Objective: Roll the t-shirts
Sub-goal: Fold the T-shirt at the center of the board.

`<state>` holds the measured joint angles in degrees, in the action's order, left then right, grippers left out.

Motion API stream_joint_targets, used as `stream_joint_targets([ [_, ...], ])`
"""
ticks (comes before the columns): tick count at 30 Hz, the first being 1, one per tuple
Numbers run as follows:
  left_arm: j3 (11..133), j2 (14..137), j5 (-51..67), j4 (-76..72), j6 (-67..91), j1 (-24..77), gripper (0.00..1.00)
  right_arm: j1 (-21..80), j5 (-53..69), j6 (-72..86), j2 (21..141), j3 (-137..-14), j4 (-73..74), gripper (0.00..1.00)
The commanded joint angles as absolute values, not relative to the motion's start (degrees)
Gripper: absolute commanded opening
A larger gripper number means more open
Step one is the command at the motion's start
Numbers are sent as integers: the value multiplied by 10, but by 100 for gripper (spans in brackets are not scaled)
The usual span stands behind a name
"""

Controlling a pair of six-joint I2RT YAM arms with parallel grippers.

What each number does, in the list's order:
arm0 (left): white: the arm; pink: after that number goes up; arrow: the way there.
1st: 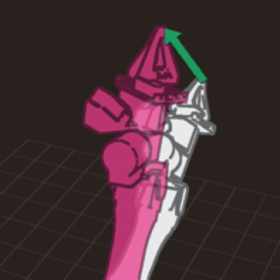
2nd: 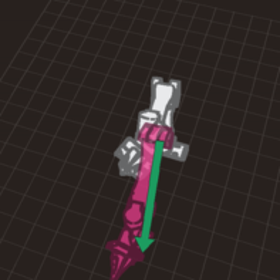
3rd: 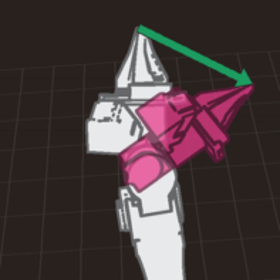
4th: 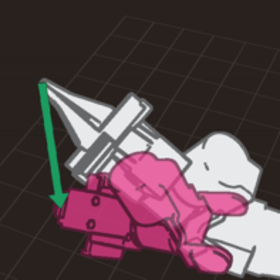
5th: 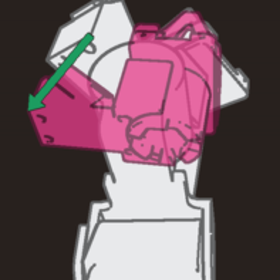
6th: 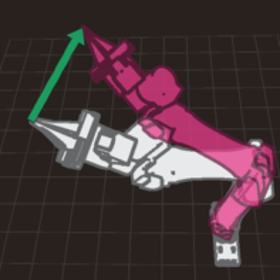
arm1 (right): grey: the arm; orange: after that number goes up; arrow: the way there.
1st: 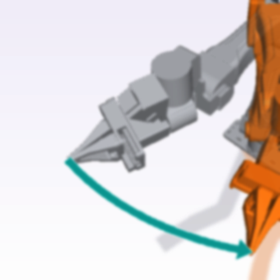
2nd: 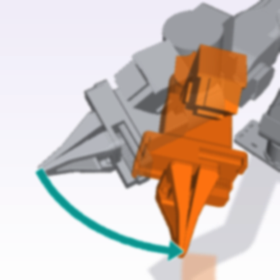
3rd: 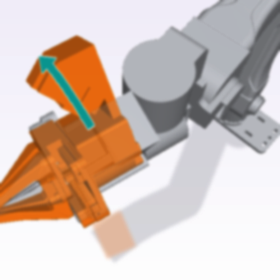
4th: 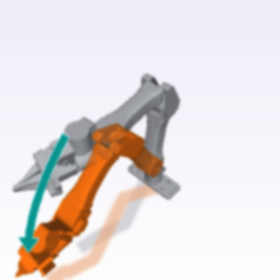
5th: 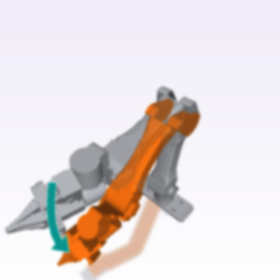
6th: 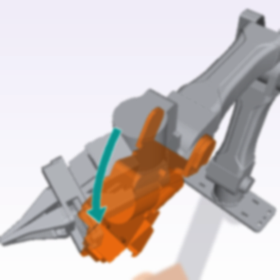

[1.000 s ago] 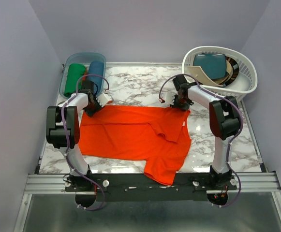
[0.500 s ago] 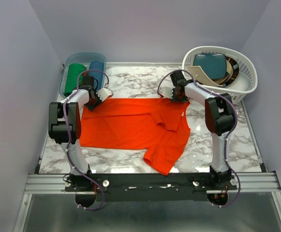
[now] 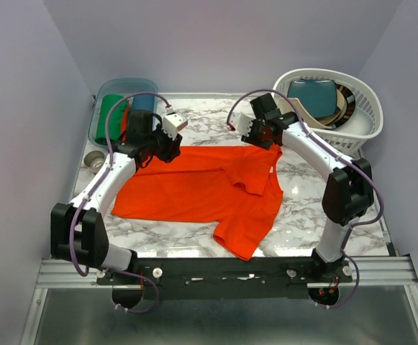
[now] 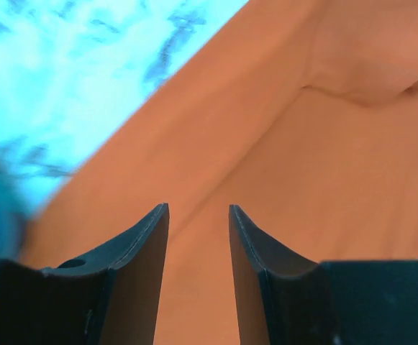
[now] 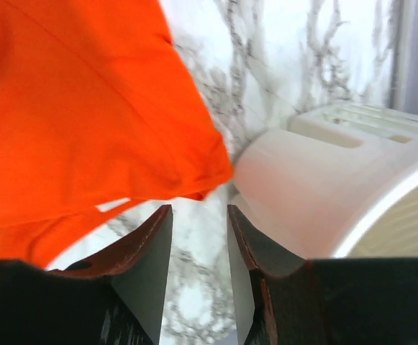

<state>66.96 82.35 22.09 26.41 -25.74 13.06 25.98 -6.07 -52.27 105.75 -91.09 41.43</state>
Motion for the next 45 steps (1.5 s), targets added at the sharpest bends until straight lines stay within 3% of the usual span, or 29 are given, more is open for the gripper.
stream_joint_targets([
  [1,574,843,348,38,147,130,47,250,26,-418,1076,-882,477,44],
  [2,564,849,354,6,256,141,47,248,34,-401,1080,-885,480,43],
  [5,534,874,338,-104,395,186,48,242,46,-379,1099,-895,484,42],
  [9,543,928,310,-162,451,252,50,234,37,-384,1110,-893,476,41],
  [14,579,974,224,-102,246,335,53,175,66,-353,1143,-942,494,41],
  [23,547,979,231,-98,-96,362,50,136,137,-351,1179,-1004,529,42],
  [45,557,1050,86,-145,-144,452,43,136,146,-354,1209,-988,496,42],
])
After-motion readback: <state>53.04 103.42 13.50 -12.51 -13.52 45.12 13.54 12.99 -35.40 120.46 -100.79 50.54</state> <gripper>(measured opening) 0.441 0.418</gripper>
